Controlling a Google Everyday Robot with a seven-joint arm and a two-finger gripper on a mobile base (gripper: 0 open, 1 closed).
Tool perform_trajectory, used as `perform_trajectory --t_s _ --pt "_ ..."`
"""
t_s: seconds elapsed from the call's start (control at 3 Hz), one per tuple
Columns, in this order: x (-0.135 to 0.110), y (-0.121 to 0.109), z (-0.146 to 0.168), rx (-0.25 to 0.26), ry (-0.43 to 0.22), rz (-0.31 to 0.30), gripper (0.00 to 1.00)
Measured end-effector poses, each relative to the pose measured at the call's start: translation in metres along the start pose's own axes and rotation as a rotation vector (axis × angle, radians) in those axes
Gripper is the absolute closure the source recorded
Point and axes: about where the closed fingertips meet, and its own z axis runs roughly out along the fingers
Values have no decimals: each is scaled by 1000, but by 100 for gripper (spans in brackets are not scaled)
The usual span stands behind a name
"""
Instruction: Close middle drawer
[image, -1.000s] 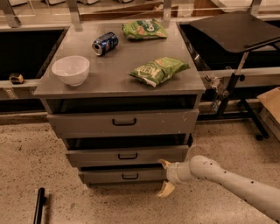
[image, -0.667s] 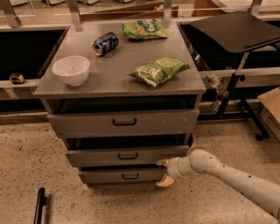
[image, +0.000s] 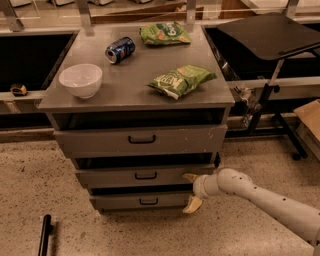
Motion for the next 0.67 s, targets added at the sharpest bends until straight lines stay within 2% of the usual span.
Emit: perform_trajectory --t_s 0.33,0.67 --pt "0 0 0 0 0 0 0" --pt "0 1 0 0 0 0 0"
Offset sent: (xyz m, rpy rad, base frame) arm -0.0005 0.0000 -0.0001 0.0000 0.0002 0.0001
